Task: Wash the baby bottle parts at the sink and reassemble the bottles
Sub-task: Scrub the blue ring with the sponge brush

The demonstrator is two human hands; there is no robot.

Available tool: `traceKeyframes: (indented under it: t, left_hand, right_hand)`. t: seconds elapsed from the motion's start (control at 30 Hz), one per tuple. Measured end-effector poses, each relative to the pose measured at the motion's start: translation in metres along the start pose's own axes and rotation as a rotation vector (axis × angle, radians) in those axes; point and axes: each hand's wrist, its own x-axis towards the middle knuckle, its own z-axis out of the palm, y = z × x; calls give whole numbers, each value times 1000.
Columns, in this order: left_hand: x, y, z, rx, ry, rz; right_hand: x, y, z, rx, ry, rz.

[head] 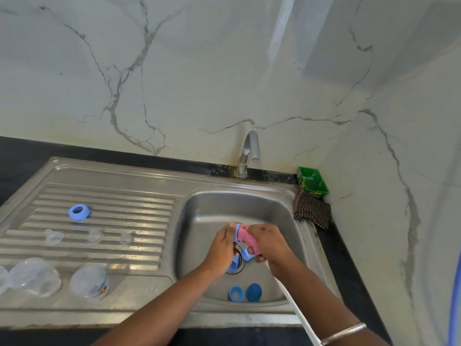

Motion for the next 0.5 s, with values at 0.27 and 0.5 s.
traceKeyframes:
  t: [0.27, 0.5]
  left_hand:
    - [-5, 16, 4, -83, 16, -167]
    - [-11, 26, -1, -169, -69, -438]
  right_hand:
    - [0, 23, 8, -406, -25, -451]
    - [3, 31, -27, -1372, 249, -1262]
